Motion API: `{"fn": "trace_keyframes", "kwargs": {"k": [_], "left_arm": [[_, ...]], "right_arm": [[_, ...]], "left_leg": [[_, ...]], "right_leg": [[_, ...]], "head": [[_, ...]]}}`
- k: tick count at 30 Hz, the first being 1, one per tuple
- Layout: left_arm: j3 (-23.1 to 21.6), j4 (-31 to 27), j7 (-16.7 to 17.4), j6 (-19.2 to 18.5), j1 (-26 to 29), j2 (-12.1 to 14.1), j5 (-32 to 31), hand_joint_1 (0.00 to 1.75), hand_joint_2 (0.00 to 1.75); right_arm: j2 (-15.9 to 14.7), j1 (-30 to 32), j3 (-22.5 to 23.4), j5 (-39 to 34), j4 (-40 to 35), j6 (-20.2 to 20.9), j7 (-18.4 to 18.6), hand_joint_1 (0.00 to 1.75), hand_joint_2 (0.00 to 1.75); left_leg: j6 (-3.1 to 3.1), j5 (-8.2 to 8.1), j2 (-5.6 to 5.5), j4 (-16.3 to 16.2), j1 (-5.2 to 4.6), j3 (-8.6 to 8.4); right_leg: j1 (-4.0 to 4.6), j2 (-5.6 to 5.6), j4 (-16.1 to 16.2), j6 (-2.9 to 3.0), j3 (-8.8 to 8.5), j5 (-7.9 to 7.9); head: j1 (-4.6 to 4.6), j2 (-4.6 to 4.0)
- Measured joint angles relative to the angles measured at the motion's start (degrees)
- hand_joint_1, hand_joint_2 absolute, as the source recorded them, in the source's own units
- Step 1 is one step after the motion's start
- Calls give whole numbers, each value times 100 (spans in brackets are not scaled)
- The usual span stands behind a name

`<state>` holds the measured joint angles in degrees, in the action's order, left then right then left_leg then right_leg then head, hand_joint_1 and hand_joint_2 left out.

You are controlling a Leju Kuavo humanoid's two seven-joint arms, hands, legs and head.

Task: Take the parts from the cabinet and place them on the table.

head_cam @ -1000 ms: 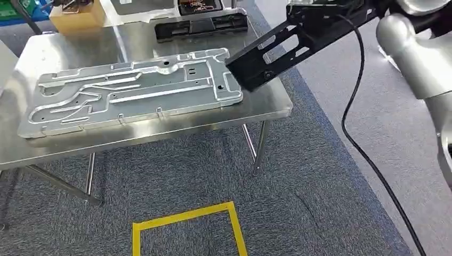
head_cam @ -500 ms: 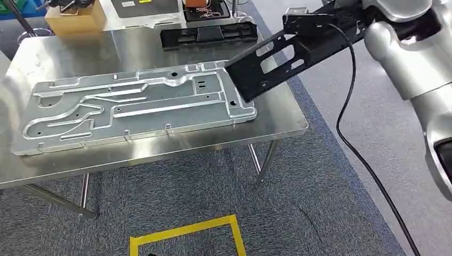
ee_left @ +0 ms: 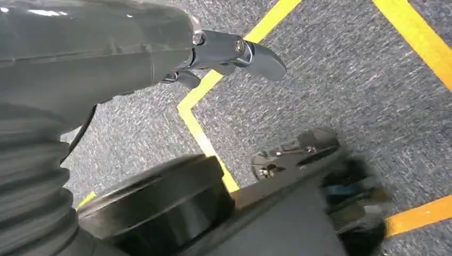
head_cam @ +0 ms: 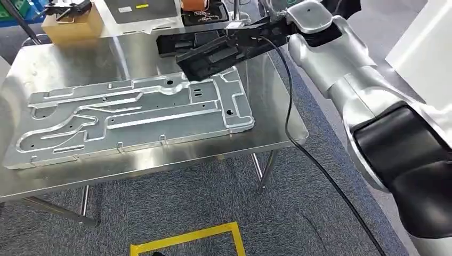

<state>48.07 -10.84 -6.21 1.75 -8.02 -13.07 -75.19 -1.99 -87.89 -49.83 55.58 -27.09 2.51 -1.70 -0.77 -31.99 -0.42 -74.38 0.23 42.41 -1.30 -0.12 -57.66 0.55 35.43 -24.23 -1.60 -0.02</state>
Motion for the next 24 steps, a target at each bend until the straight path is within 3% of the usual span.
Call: {"fn": "trace_keyframes", "kwargs": {"k": [1, 2, 3, 4, 5, 6, 7, 8, 10, 16, 24], "left_arm": [[0, 0, 2, 0, 4, 0, -4, 0, 175], [-2, 0, 4, -7, 0, 9, -7, 0, 175], [-5, 0, 11, -13, -4, 11, -9, 0, 175], [-7, 0, 22, -20, -7, 18, -9, 0, 175], [-7, 0, 22, -24, -8, 17, -9, 0, 175], [-9, 7, 22, -37, -12, 4, -9, 0, 175], [-13, 4, 22, -37, -18, 9, -9, 0, 175], [-18, 4, 22, -37, -34, 13, -7, 0, 175], [-33, 4, -4, -42, -31, 9, -7, 0, 175], [-48, 4, -15, -29, -29, 9, -9, 0, 175], [-173, 4, -4, -20, -52, 9, -225, 0, 175]], "right_arm": [[46, 23, 0, 0, 77, 0, -20, 175, 175], [99, 44, 0, -2, 154, -4, -46, 175, 175], [134, 49, 0, -2, 202, -11, -81, 175, 175], [188, 44, 0, -2, 254, -22, -101, 175, 175], [249, 36, 0, 2, 304, -46, -121, 175, 175], [322, 26, 0, 9, 346, -72, -138, 175, 175], [364, 21, 0, 11, 398, -76, -138, 175, 175], [405, 25, 2, 11, 429, -87, -145, 175, 175], [466, 31, 13, -2, 508, -105, -166, 175, 175], [573, 18, 68, -24, 643, -238, -236, 175, 175], [654, 268, 149, -81, 750, -754, -378, 175, 175]], "left_leg": [[-35, 26, 3, -212, 39, 157], [-73, 212, 7, -85, 74, 153], [-106, 491, 10, 281, 103, 23], [-143, 844, 19, 844, 137, -205], [-183, 1075, 39, 1382, 177, -402], [-200, 953, 20, 1371, 110, -486], [-113, 888, 13, 1518, 111, -522], [-64, 893, 14, 1496, 117, -499], [-41, 919, -12, 1529, 131, -497], [52, 915, -106, 1527, 119, -493], [95, 924, -97, 1526, 99, -494]], "right_leg": [[-14, 2, -5, -11, -29, -25], [-35, 7, -16, -35, -65, -57], [-60, 11, -36, -63, -97, -96], [-94, 14, -71, -101, -131, -148], [-115, 19, -116, -146, -157, -206], [-91, 48, -126, -191, -135, -224], [-61, 64, -156, -215, -113, -226], [-65, 67, -130, -245, -101, -208], [-70, 59, -118, -202, -104, -195], [-74, 7, 12, -203, -200, -183], [-91, 6, 34, -322, -198, -146]], "head": [[-2, 0], [-2, 0], [0, 0], [-2, 0], [0, 0], [-2, 0], [-2, 0], [2, 0], [11, 0], [11, 0], [11, 0]]}}
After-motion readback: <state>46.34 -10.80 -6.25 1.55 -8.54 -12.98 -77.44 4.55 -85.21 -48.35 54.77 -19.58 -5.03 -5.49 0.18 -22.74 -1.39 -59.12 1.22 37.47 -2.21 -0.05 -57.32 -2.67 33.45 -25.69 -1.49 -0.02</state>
